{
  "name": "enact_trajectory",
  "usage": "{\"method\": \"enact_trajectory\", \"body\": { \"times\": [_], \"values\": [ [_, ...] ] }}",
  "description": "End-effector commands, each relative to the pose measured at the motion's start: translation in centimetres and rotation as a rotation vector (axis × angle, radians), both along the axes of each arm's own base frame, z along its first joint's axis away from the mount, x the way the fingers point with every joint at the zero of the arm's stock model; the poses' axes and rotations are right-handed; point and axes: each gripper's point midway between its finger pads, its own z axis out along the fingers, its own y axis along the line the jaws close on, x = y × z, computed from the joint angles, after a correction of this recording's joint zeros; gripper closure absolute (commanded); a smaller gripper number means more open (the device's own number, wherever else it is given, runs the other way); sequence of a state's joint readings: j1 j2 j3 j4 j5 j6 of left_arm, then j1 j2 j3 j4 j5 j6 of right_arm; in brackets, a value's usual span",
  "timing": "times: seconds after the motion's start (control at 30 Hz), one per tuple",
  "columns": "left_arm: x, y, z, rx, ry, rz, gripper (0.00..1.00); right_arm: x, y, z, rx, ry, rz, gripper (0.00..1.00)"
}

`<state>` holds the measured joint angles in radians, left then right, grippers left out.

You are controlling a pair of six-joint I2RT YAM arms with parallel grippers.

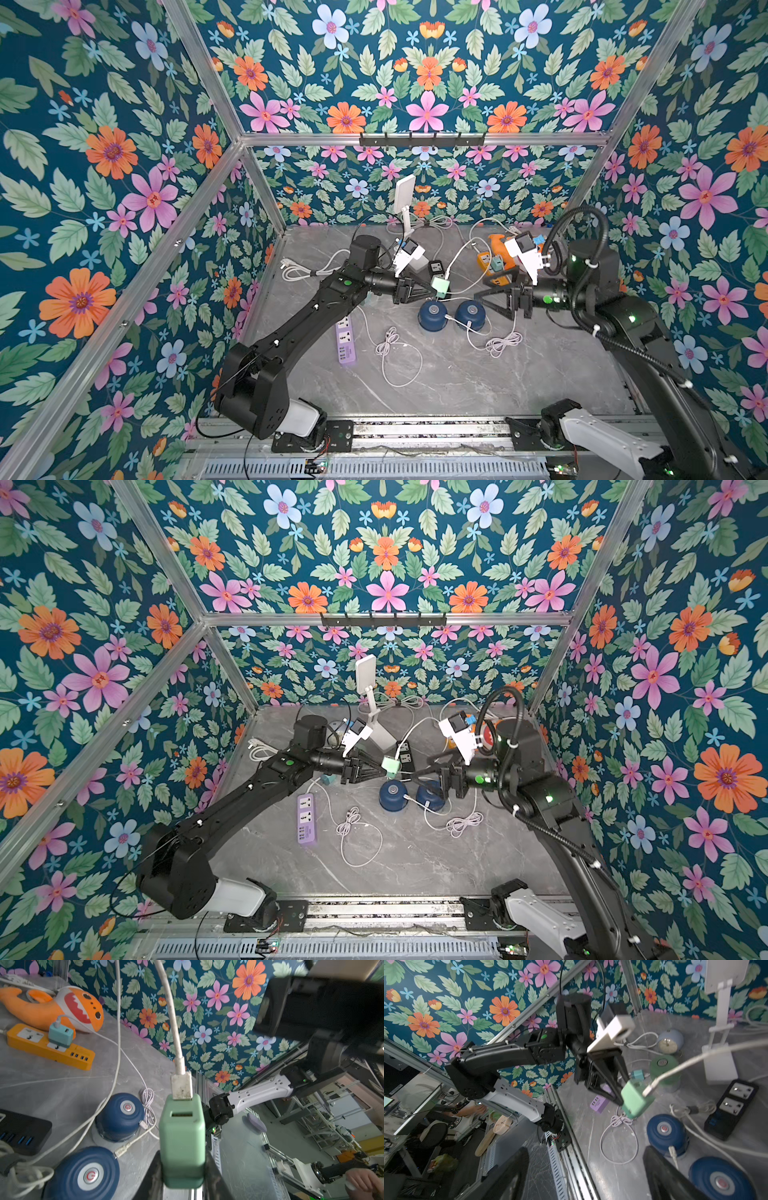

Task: Charge the cordless meat grinders
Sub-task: Pick up the plug from the center of the board.

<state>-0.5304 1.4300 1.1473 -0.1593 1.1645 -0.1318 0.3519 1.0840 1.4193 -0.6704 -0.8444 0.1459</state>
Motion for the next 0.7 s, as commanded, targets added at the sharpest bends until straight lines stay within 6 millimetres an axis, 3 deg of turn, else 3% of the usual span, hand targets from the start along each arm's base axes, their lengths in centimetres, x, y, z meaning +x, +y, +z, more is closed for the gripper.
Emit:
{"method": "enact_trajectory", "body": {
  "times": [0.0, 0.2, 0.33, 0.5, 0.67],
  "values": [
    [-2.2, 1.4, -1.6, 0.084, -0.02, -0.059, 0.98, 2.1, 0.9, 0.6, -0.074, -0.041, 0.059, 0.15],
    [-3.6, 2.2, -2.1, 0.118, -0.042, -0.094, 0.99, 4.9, 2.6, -0.2, -0.151, 0.038, 0.19, 0.18],
    [-3.7, 2.2, -2.1, 0.112, -0.051, -0.103, 1.0, 4.9, 3.7, -0.8, -0.082, 0.11, 0.282, 0.17],
    [-3.5, 2.0, -1.4, 0.091, -0.073, -0.114, 1.0, 6.0, 4.3, -3.7, -0.095, 0.188, 0.302, 0.17],
    [-3.2, 1.7, -0.7, 0.078, -0.09, -0.116, 1.0, 5.5, 4.6, -5.7, -0.065, 0.249, 0.341, 0.17]
  ]
}}
